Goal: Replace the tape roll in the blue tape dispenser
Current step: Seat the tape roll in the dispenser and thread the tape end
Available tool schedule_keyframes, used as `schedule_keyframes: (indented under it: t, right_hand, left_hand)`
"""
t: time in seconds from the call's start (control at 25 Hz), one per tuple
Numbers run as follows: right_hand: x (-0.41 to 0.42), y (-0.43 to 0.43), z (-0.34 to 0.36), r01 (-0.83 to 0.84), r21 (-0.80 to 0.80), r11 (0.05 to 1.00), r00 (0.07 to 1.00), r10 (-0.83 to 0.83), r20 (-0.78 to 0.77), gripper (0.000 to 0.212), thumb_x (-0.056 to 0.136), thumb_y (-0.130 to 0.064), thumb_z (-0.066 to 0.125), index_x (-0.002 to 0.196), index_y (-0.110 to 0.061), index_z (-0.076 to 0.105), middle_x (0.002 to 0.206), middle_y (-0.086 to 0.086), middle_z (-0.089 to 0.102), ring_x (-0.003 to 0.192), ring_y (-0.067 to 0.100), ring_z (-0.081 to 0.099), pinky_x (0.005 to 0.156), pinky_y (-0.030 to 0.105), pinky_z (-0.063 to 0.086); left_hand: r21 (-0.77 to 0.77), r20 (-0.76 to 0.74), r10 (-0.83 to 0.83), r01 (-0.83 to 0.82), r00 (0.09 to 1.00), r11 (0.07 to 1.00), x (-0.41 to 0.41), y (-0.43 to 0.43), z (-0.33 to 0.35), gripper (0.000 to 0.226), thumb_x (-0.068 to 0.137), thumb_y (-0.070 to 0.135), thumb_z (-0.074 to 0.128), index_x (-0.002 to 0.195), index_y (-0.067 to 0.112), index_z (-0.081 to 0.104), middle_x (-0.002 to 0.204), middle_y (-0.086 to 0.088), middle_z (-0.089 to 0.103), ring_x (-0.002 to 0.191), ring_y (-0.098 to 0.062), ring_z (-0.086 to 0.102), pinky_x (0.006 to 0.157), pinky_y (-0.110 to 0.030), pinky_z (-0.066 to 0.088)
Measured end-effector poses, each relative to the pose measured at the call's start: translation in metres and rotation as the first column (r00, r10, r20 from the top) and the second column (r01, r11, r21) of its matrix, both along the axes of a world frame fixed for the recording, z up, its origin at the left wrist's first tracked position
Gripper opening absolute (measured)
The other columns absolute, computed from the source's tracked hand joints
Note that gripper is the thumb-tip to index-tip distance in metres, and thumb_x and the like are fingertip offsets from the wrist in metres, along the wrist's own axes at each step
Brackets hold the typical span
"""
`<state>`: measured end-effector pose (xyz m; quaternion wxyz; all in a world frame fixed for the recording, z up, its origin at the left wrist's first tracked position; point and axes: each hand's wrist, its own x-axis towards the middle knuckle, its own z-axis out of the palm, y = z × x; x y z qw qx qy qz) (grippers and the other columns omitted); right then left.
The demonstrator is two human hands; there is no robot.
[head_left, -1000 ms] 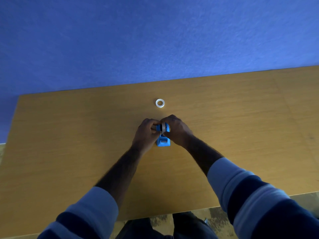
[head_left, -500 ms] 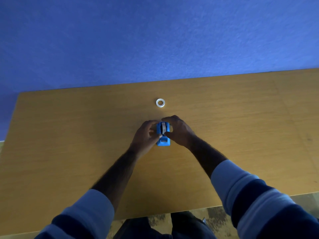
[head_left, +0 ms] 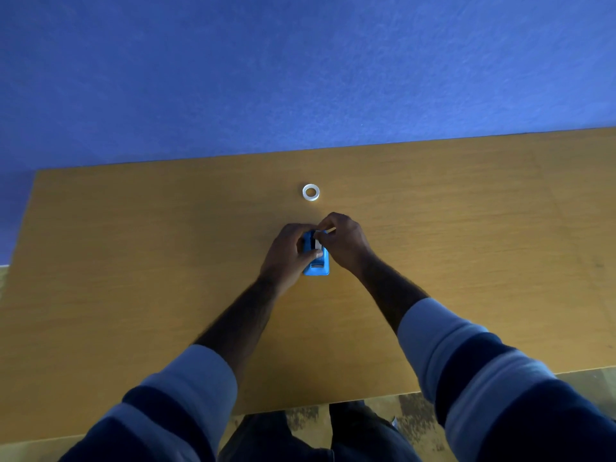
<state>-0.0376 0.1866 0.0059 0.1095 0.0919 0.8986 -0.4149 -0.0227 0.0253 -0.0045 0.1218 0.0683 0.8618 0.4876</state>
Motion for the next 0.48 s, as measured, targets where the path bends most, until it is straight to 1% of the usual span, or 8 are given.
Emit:
schedule_keyframes:
  t: [0.08, 0.12, 0.16, 0.24, 0.32, 0.48]
  right_hand:
    - [-0.003, 0.0, 0.0, 0.014, 0.013, 1.0, 1.0, -0.013, -0.003, 0.007, 0.088, -0.02, 0.068, 0.093, -0.015, 0.066, 0.094, -0.002, 0.067, 0.088, 0.016, 0.065, 0.075, 0.037, 0.058]
    - [-0.004, 0.0, 0.0, 0.013, 0.02, 1.0, 1.0, -0.013, -0.008, 0.008, 0.088, -0.021, 0.068, 0.092, -0.014, 0.065, 0.092, -0.002, 0.066, 0.086, 0.016, 0.064, 0.074, 0.037, 0.058]
    - [-0.004, 0.0, 0.0, 0.014, 0.021, 1.0, 1.0, -0.013, -0.01, 0.008, 0.089, -0.021, 0.068, 0.092, -0.014, 0.065, 0.091, -0.002, 0.065, 0.086, 0.016, 0.064, 0.074, 0.038, 0.058]
    - [-0.004, 0.0, 0.001, 0.022, 0.016, 1.0, 1.0, -0.022, -0.005, 0.009, 0.09, -0.021, 0.067, 0.092, -0.013, 0.064, 0.09, -0.001, 0.065, 0.086, 0.017, 0.064, 0.073, 0.039, 0.058]
    - [-0.002, 0.0, 0.002, 0.028, 0.003, 1.0, 1.0, -0.028, 0.004, 0.01, 0.09, -0.022, 0.068, 0.094, -0.014, 0.064, 0.092, -0.001, 0.065, 0.087, 0.017, 0.064, 0.074, 0.039, 0.058]
    - [0.011, 0.001, 0.0, 0.01, -0.069, 0.998, 1.0, -0.012, -0.024, 0.013, 0.088, -0.02, 0.071, 0.098, -0.015, 0.063, 0.103, 0.002, 0.066, 0.096, 0.019, 0.064, 0.081, 0.041, 0.059]
  left_hand:
    - [-0.016, -0.018, -0.001, 0.001, 1.0, 1.0, 0.001, 0.001, -0.002, 0.046, 0.08, 0.018, 0.081, 0.122, 0.029, 0.065, 0.115, 0.015, 0.058, 0.105, 0.006, 0.058, 0.086, -0.014, 0.047]
    - [-0.024, -0.026, -0.002, 0.001, 1.0, 1.0, 0.001, 0.001, -0.002, 0.047, 0.08, 0.019, 0.081, 0.121, 0.03, 0.064, 0.115, 0.015, 0.057, 0.106, 0.007, 0.057, 0.085, -0.013, 0.046]
    - [-0.031, -0.036, -0.006, 0.005, 0.999, 1.0, 0.001, 0.001, -0.003, 0.048, 0.08, 0.018, 0.081, 0.122, 0.031, 0.064, 0.116, 0.015, 0.057, 0.106, 0.006, 0.057, 0.086, -0.014, 0.046]
    - [-0.047, -0.053, -0.029, 0.027, 0.998, 0.999, 0.001, 0.001, -0.004, 0.048, 0.081, 0.019, 0.081, 0.123, 0.033, 0.062, 0.119, 0.013, 0.057, 0.108, 0.0, 0.058, 0.09, -0.021, 0.05]
    - [-0.066, -0.058, -0.05, 0.047, 0.997, 0.997, 0.001, 0.0, -0.005, 0.046, 0.083, 0.02, 0.08, 0.124, 0.032, 0.061, 0.122, 0.011, 0.057, 0.11, -0.003, 0.059, 0.091, -0.025, 0.052]
    - [-0.058, -0.044, -0.055, 0.053, 0.997, 0.997, -0.001, -0.002, -0.005, 0.042, 0.084, 0.023, 0.079, 0.121, 0.028, 0.063, 0.12, 0.01, 0.057, 0.106, -0.002, 0.058, 0.088, -0.021, 0.049]
